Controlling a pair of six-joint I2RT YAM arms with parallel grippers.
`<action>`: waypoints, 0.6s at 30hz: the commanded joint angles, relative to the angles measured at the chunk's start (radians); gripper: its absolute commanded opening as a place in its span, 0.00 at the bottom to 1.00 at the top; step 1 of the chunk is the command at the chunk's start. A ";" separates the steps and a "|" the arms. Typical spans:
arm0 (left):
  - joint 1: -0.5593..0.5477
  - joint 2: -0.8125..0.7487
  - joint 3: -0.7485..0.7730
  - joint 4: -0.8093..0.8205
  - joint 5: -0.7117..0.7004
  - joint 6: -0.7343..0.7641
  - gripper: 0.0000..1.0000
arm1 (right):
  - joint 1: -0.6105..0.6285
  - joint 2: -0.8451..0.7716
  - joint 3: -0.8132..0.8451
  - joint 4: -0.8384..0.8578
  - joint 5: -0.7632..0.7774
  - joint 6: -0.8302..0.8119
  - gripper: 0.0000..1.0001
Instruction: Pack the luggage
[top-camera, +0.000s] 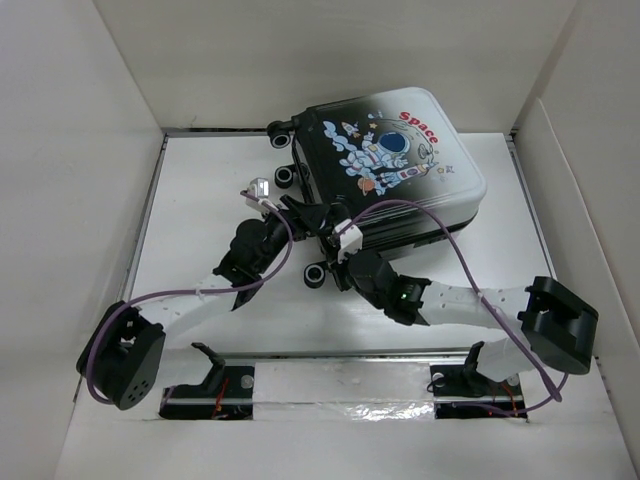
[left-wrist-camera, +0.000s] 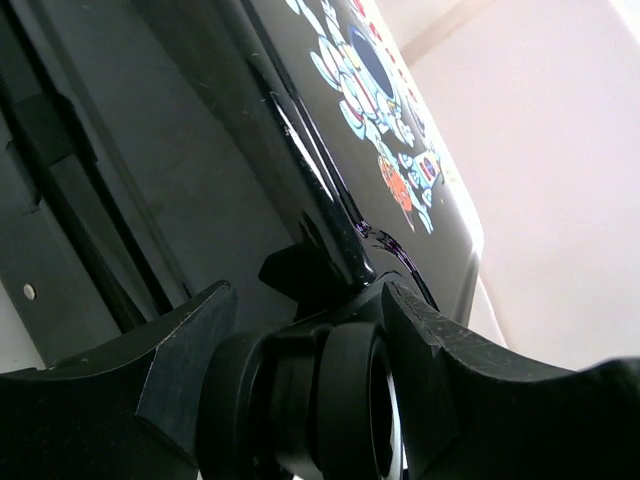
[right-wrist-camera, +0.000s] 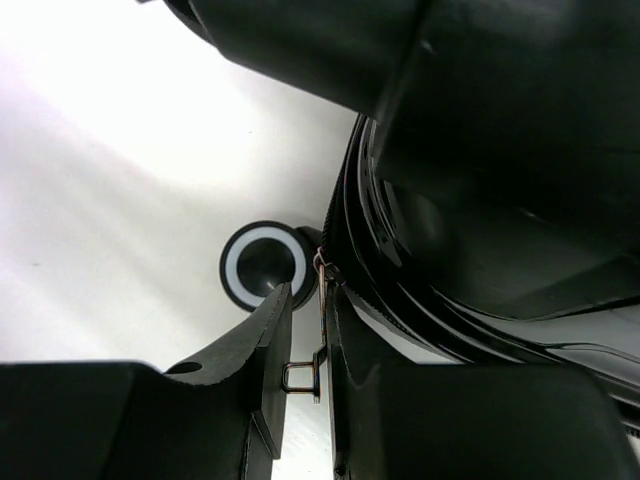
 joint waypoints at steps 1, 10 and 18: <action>-0.053 0.056 0.055 -0.102 0.138 0.141 0.00 | 0.178 -0.011 0.066 0.265 -0.270 0.048 0.00; -0.053 0.119 0.035 -0.071 0.115 0.102 0.29 | 0.168 -0.095 -0.106 0.402 -0.174 0.062 0.00; 0.137 -0.071 0.185 -0.449 -0.095 0.145 0.92 | 0.168 -0.175 -0.213 0.316 -0.164 0.099 0.00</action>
